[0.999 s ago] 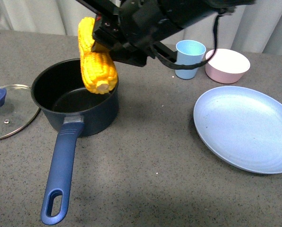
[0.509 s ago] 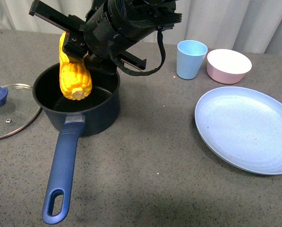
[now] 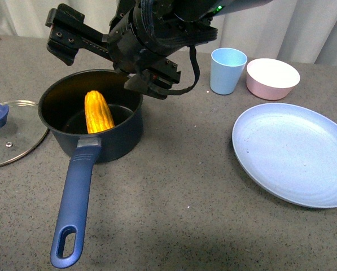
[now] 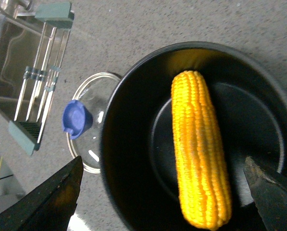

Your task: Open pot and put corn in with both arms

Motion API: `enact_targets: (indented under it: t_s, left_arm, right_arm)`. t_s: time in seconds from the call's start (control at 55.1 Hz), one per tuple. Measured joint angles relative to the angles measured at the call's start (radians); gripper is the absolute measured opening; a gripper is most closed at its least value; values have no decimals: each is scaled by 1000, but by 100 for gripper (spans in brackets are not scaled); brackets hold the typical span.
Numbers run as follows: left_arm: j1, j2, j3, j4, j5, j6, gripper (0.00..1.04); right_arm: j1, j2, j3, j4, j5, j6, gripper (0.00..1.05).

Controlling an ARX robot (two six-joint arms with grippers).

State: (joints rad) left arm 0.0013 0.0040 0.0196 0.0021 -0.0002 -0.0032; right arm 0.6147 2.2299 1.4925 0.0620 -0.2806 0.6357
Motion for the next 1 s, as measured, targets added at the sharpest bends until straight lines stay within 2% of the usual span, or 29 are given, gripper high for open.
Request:
enact_targets:
  t_s: [0.309, 0.509, 0.581, 0.599, 0.745, 0.781, 0.854, 0.908, 0.999]
  left_arm:
    - [0, 0, 0, 0, 0, 0, 98]
    - [0, 0, 0, 0, 0, 0, 98]
    - [0, 0, 0, 0, 0, 0, 98]
    - [0, 0, 0, 0, 0, 0, 98]
    - [0, 0, 0, 0, 0, 0, 98]
    - [0, 0, 0, 0, 0, 0, 98]
    - [0, 0, 0, 0, 0, 0, 98]
    - [0, 0, 0, 0, -1, 0, 98]
    - [0, 0, 0, 0, 0, 0, 98]
  right_arm:
    - [-52, -314, -371, 278, 315, -254, 96]
    - [-149, -558, -657, 383, 411, -452, 96]
    - [-209, -690, -769, 370, 423, -488, 96]
    - [-253, -781, -844, 372, 443, -518, 96]
    - [-333, -934, -970, 347, 466, -546, 95]
    - [-357, -963, -1038, 469, 494, -571, 89]
    - [-398, -1027, -1167, 692, 483, -601, 77]
    - [-421, -1083, -1225, 774, 475, -612, 68]
    - [-444, -1157, -1272, 791, 450, -622, 54]
